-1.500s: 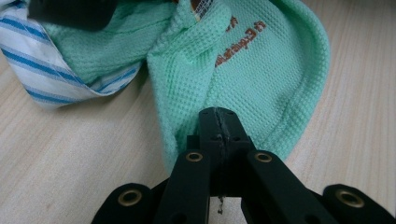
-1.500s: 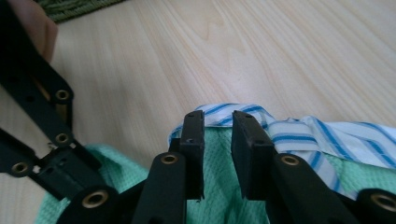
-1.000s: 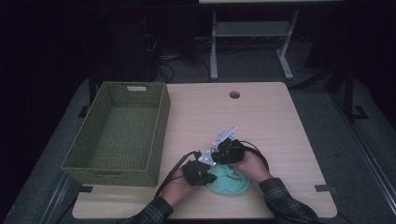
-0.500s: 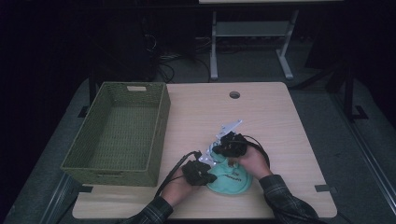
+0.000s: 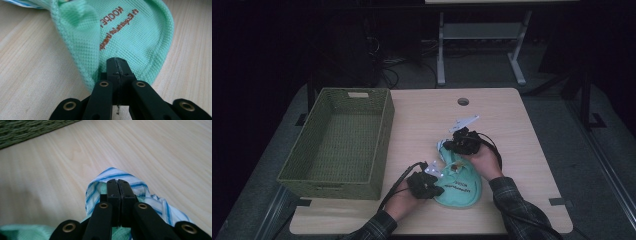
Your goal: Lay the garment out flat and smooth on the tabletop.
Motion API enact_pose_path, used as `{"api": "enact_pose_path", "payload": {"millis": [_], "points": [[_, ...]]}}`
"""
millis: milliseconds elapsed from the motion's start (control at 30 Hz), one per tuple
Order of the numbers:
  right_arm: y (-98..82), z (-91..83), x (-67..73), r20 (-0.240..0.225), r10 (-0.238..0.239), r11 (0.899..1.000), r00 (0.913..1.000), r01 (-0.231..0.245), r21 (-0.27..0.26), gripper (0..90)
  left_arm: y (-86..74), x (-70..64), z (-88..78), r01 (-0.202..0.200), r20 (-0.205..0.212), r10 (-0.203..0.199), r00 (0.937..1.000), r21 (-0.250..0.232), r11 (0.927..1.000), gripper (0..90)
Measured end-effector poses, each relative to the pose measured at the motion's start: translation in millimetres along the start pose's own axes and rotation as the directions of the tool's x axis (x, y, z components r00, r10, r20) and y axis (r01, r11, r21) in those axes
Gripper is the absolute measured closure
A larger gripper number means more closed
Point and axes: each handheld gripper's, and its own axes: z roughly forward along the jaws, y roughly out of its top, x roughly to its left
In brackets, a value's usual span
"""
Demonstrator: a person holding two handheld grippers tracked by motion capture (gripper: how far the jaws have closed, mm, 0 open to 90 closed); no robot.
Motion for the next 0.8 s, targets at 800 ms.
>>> {"api": "enact_pose_path", "payload": {"millis": [800], "points": [[0.1,21.1,-54.0,0.156,0.109,0.993,0.9817,-0.113,0.016,89.0,-0.3,-0.6,0.0,0.005,0.003,-0.005,1.0000,-0.003,1.0000,89.5]]}}
